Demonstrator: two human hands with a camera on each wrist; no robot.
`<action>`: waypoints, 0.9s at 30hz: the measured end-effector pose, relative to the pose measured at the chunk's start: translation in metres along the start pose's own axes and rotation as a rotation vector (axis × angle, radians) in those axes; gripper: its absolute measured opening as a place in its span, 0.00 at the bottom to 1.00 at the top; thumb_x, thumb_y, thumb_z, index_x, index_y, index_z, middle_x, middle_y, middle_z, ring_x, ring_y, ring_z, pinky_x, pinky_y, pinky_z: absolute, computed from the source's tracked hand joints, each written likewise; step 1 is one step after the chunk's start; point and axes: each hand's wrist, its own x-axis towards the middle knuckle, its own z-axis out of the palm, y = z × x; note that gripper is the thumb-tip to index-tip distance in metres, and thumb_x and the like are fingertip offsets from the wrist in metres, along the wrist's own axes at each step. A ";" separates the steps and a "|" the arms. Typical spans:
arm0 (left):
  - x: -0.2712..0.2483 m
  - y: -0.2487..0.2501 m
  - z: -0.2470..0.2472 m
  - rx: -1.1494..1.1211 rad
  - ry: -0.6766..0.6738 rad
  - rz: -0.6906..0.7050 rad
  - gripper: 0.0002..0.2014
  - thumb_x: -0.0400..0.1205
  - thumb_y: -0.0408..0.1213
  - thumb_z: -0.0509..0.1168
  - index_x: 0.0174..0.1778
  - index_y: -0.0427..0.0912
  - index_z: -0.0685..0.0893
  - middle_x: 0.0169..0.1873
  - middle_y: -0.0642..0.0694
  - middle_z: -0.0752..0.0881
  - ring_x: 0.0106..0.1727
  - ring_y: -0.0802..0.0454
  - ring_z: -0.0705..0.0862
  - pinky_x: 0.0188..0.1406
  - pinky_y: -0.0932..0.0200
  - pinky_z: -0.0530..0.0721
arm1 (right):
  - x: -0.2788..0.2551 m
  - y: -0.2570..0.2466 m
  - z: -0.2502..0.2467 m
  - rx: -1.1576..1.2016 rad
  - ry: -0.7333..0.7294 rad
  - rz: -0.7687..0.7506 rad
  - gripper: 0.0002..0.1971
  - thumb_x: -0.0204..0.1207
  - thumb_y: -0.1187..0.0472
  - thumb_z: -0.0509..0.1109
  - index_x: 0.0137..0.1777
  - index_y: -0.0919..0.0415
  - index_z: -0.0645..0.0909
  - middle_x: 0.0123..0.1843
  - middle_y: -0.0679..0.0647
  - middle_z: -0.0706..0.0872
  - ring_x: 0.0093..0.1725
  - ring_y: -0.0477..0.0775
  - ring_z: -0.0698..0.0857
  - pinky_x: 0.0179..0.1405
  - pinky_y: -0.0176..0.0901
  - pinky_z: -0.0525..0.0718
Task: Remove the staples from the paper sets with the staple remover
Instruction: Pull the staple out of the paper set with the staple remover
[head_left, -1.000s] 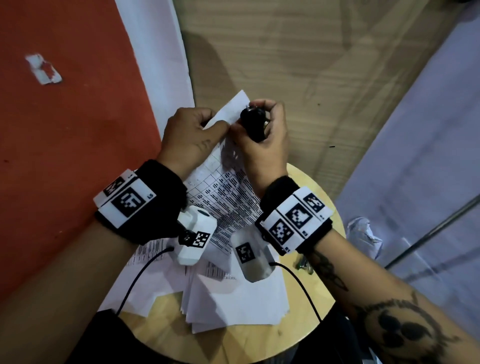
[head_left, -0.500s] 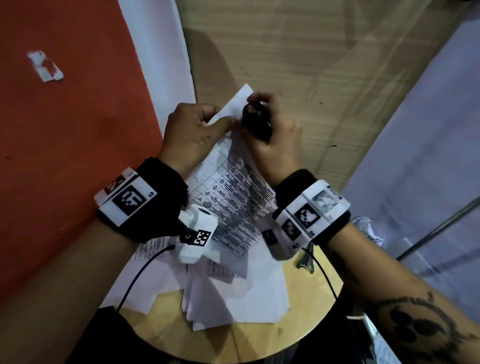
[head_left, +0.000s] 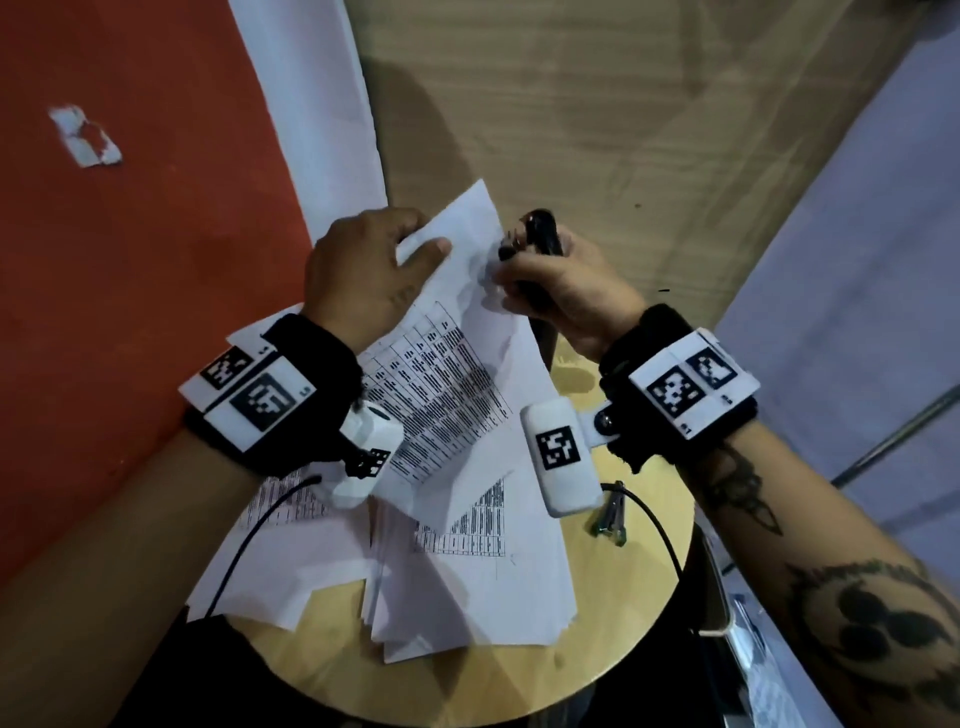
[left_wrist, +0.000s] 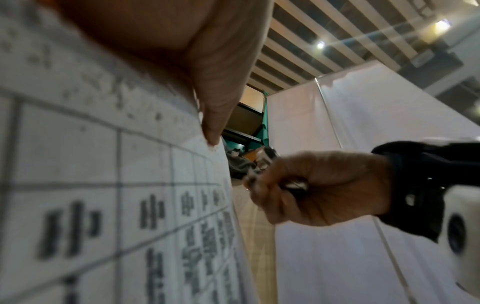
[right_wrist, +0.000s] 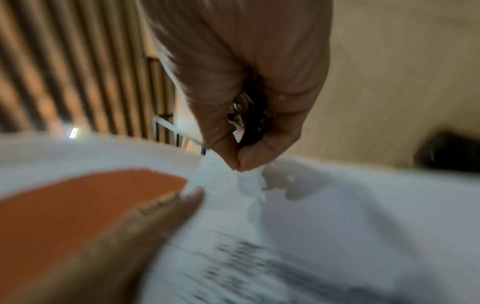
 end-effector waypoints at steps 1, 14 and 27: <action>0.001 -0.004 -0.002 0.006 0.006 0.012 0.25 0.74 0.60 0.57 0.41 0.40 0.84 0.36 0.37 0.86 0.43 0.33 0.84 0.43 0.41 0.81 | 0.000 0.004 -0.004 -0.137 0.033 -0.010 0.15 0.71 0.79 0.68 0.37 0.58 0.73 0.29 0.50 0.79 0.23 0.41 0.80 0.24 0.34 0.82; 0.004 -0.024 -0.027 0.135 -0.106 0.099 0.31 0.70 0.67 0.62 0.28 0.36 0.79 0.23 0.42 0.75 0.29 0.40 0.75 0.32 0.48 0.70 | 0.009 0.042 -0.009 -0.644 0.105 -0.137 0.13 0.69 0.66 0.75 0.44 0.62 0.71 0.43 0.55 0.81 0.43 0.55 0.78 0.35 0.46 0.75; -0.012 -0.054 -0.090 0.082 -0.151 -0.053 0.34 0.61 0.69 0.71 0.26 0.34 0.81 0.18 0.44 0.77 0.23 0.58 0.71 0.22 0.59 0.64 | 0.008 0.022 -0.004 -0.017 0.118 -0.141 0.18 0.69 0.78 0.70 0.42 0.54 0.69 0.34 0.49 0.76 0.23 0.40 0.76 0.22 0.33 0.75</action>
